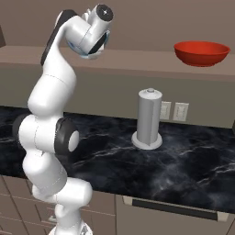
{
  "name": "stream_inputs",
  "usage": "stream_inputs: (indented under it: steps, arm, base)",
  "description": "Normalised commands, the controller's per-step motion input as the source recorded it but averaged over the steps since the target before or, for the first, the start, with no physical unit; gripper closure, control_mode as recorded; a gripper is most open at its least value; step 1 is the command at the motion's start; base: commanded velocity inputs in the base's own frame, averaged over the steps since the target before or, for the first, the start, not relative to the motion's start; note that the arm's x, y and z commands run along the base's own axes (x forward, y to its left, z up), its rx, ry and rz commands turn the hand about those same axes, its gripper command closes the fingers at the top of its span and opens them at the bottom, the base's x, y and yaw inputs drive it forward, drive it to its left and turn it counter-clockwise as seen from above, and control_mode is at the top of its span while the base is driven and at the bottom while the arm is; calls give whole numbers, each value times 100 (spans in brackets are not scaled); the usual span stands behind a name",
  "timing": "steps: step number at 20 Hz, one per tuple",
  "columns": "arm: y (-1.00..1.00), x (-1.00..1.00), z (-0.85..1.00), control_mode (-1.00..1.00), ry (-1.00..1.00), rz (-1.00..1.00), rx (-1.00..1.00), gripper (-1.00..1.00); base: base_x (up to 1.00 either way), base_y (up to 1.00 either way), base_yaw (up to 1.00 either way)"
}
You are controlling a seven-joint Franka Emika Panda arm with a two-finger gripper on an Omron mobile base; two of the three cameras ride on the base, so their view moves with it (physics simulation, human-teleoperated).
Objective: Pick up the bowls from the cabinet and place each bowl in front of a stool on the dining counter.
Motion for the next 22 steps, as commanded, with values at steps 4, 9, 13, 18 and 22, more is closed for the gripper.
stream_inputs:
  steps: [4,9,13,18,22]
  arm:
    - [-2,-28,0,-100,0,0,0,100]
    - [-34,-90,0,-100,-2,-10,3,100]
    - [-45,-100,0,-100,0,-14,0,100]
    - [-19,-100,0,-100,11,-13,0,100]
    - [0,-100,-9,-100,23,-14,0,100]
  base:
    - [0,0,0]
    - [0,0,0]
    - [0,0,0]
    - [0,0,0]
    - [0,0,0]
